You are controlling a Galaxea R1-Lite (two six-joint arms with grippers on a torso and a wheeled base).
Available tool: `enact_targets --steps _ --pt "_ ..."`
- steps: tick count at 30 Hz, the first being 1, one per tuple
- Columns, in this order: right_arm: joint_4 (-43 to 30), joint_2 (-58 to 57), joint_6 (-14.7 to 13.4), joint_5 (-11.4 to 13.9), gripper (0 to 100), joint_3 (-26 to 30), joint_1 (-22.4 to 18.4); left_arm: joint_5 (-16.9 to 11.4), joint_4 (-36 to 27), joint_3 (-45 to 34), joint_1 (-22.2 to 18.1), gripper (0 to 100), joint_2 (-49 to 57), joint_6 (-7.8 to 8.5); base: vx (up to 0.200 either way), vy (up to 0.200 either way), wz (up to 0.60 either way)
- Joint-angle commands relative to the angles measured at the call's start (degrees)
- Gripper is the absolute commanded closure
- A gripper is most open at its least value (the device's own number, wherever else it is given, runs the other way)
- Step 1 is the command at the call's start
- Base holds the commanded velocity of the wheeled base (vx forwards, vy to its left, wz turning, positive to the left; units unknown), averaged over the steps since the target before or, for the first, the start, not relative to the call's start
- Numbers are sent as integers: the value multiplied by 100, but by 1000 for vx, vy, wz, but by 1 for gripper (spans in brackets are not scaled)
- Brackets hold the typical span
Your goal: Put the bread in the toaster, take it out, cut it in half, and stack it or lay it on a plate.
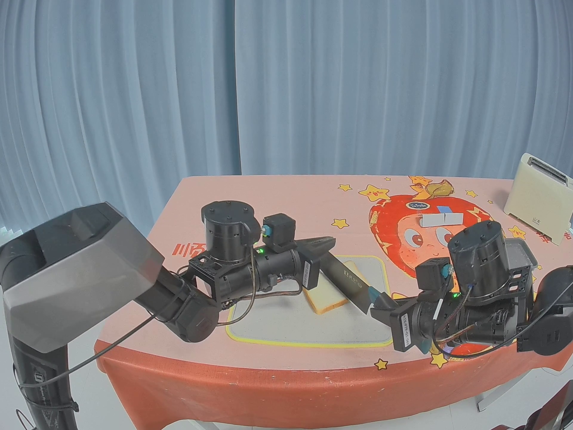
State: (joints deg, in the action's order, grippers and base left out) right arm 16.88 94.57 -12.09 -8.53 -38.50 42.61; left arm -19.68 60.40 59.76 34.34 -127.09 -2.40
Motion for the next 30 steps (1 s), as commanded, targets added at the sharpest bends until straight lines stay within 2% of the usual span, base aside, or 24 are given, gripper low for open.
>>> enact_targets --steps 1,5,6,8,10,19,20,26,30 --pt "17 -27 -4 1 100 -61 2 8 42 -34 -50 100 589 -6 0 0 0" --pt "17 -18 -4 1 100 -79 2 16 15 -219 -94 100 905 -15 0 0 0" --pt "17 -18 -4 1 100 -88 -7 43 -20 -518 -296 100 1169 -6 0 0 0" --pt "17 -18 -4 1 100 -97 -7 60 6 -755 -375 100 1309 -6 0 0 0" --pt "17 -18 -4 1 100 -97 -15 148 33 -1370 -542 100 1678 3 0 0 0" --pt "17 -71 -4 -34 100 -114 -59 579 490 -2574 -1228 100 2179 20 0 0 0" --pt "17 -106 -4 -34 100 -140 -95 640 622 -2873 -1404 100 2338 29 0 0 0" --pt "17 -203 5 -43 100 -228 -182 676 947 -3823 -1588 100 2988 56 0 0 0" --pt "8 -238 5 -70 100 -272 -349 895 1017 -4323 -1685 100 3463 38 0 0 0"
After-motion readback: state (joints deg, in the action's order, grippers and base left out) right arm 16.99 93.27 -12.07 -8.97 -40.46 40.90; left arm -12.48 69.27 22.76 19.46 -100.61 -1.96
